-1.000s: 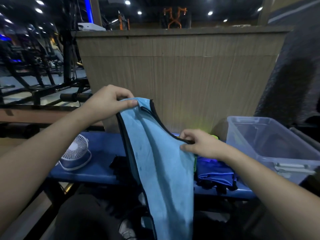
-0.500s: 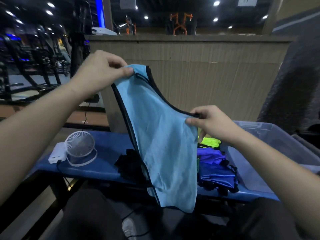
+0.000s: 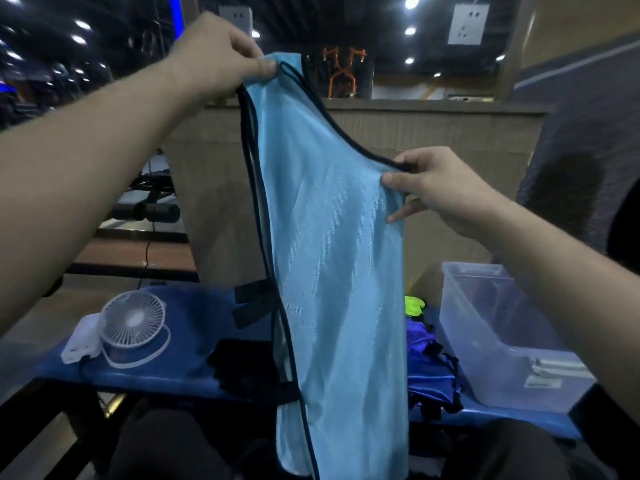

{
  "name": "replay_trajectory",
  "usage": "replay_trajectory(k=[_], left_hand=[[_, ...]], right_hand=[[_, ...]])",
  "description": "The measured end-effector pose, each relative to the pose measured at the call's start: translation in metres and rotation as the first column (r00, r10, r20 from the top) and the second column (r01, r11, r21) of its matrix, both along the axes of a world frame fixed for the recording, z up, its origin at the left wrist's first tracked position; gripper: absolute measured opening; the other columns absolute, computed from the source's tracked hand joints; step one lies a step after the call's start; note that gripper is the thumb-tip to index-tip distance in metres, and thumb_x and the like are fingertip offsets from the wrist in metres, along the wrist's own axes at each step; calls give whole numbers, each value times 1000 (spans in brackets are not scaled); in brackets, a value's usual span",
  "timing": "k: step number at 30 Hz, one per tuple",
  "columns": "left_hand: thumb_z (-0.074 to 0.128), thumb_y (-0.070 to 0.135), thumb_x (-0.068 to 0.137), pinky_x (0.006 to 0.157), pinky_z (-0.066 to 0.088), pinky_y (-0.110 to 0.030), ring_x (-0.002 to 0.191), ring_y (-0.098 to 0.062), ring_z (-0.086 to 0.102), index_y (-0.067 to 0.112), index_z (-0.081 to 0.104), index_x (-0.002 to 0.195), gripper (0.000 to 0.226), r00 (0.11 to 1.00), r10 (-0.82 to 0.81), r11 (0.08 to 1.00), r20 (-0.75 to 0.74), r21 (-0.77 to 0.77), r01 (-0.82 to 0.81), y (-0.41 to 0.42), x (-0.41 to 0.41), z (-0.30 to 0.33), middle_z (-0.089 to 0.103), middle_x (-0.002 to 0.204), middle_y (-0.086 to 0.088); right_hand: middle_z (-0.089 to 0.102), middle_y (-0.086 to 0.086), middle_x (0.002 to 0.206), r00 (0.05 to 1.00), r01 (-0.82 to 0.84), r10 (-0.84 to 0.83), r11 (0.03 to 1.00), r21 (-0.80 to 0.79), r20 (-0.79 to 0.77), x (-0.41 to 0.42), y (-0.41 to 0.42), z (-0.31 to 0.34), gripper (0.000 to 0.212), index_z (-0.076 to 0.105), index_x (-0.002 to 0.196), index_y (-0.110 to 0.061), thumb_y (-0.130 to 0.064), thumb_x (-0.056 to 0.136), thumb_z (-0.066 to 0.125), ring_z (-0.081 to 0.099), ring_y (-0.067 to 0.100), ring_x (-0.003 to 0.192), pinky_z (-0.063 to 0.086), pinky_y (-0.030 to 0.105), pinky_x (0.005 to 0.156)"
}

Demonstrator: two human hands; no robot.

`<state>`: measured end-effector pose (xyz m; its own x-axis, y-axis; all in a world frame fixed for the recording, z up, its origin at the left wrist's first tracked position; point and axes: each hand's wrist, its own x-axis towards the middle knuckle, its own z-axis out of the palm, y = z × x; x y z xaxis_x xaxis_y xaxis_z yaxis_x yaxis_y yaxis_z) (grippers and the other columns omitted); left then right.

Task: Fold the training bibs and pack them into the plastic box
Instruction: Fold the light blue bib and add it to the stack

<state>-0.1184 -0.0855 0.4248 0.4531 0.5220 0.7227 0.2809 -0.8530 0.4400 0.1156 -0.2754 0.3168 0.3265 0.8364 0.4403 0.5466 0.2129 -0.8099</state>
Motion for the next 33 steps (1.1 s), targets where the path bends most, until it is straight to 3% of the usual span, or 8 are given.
replay_trajectory(k=[3, 6, 8, 11, 17, 21, 26, 33], left_hand=[[72, 42, 90, 38, 36, -12, 45, -2, 45, 14, 75, 100, 30, 999, -5, 1000, -44, 11, 5, 24, 32, 7, 60, 78, -5], [72, 43, 89, 50, 39, -14, 52, 3, 49, 14, 76, 100, 31, 999, -7, 999, -47, 44, 10, 49, 65, 8, 61, 74, 2], [72, 44, 89, 62, 44, -23, 63, -5, 54, 14, 77, 98, 32, 997, -25, 998, -69, 50, 28, 69, 87, 5, 66, 78, -1], [72, 45, 88, 63, 48, -33, 69, -16, 59, 19, 78, 94, 28, 992, -42, 999, -115, 29, 46, 101, 120, -2, 72, 85, -4], [71, 46, 88, 78, 53, -37, 87, -15, 66, 22, 78, 91, 25, 990, 6, 1000, -142, 21, -3, 152, 165, -31, 73, 90, 4], [72, 42, 88, 76, 48, -29, 87, -9, 66, 25, 77, 84, 18, 992, -13, 1000, -125, -27, 10, 167, 166, -51, 73, 85, 11], [73, 37, 88, 70, 50, -31, 73, -5, 63, 23, 77, 84, 15, 992, -68, 994, -102, -92, 58, 148, 144, -83, 71, 77, 10], [74, 36, 87, 72, 50, -28, 79, -7, 67, 26, 77, 83, 11, 975, -143, 984, -170, -127, 123, 90, 93, -149, 73, 79, 10]], right_hand=[[60, 14, 90, 999, 37, -37, 999, -11, -9, 26, 19, 4, 12, 69, 96, 4, -8, 93, 67, 64, 23, 78, 63, 39, 65], [62, 11, 88, 998, 64, -65, 997, -37, -17, 53, 44, 3, 13, 70, 95, 4, -9, 93, 68, 66, 20, 78, 63, 41, 67], [60, 10, 84, 995, 96, -96, 993, -63, 6, 73, 64, -2, 14, 69, 93, 4, -9, 94, 67, 66, 18, 75, 63, 43, 69], [57, 11, 81, 989, 150, -149, 983, -103, 24, 103, 97, -11, 15, 68, 93, 6, -8, 94, 67, 64, 20, 74, 63, 46, 71], [62, 2, 73, 978, 208, -208, 966, -154, 17, 148, 154, -37, 13, 68, 87, 3, -10, 92, 68, 66, 19, 74, 62, 50, 76], [60, 1, 73, 978, 208, -204, 964, -166, 38, 153, 168, -52, 12, 67, 83, -3, -9, 93, 67, 65, 16, 77, 63, 41, 76], [65, 4, 76, 979, 202, -189, 957, -206, 81, 144, 162, -78, 6, 69, 86, -3, -7, 89, 68, 66, 13, 75, 62, 41, 79], [71, -3, 78, 930, 258, -161, 927, -274, 330, 119, 120, -135, 15, 70, 77, -21, -6, 80, 73, 61, 4, 72, 49, 28, 71]])
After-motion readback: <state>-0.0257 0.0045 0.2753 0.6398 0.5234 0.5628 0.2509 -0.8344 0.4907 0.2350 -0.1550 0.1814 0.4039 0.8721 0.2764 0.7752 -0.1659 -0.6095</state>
